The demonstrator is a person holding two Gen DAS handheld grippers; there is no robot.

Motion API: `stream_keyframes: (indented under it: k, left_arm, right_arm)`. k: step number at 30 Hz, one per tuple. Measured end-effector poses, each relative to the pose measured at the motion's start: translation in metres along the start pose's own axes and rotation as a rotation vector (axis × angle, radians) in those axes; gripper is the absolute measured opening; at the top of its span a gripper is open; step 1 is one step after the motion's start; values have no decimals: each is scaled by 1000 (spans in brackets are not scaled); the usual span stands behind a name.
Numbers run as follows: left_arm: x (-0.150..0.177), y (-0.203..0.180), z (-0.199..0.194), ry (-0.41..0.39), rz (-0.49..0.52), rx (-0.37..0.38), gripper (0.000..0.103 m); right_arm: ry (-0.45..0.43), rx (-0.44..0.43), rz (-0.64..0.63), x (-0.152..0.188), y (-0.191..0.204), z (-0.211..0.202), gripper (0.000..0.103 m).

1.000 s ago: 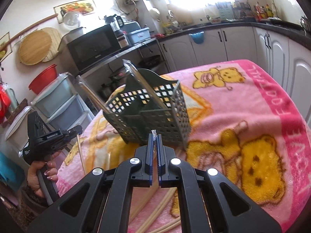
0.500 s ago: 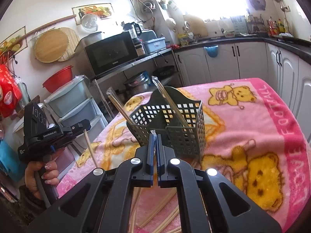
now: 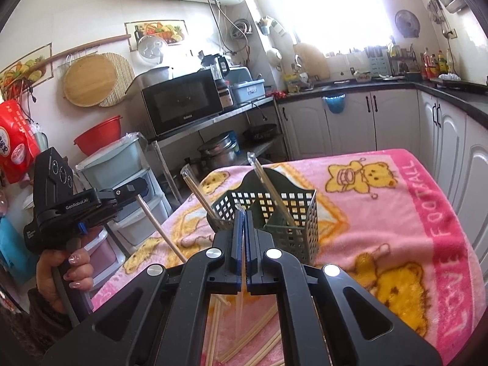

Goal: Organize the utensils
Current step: 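Lift chopsticks with the left tool toward the caddy while the right tool carries its own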

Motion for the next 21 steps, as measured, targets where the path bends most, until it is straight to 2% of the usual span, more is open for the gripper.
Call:
stream_keyframes:
  k: [21]
  left_arm:
    - [-37, -44, 1, -81, 97, 28, 7]
  right_arm:
    - [-116, 6, -64, -40, 14, -25, 2]
Point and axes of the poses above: each gripper's, at about its wrist camera, not at the fingertips, and z roughly the way its jaws point, y to its left, x to its underside, the point moved 8 cm from there along z, roughly the way its jaws point, and after that the axes turned 13 degrees about y, right-handed, at the moved point
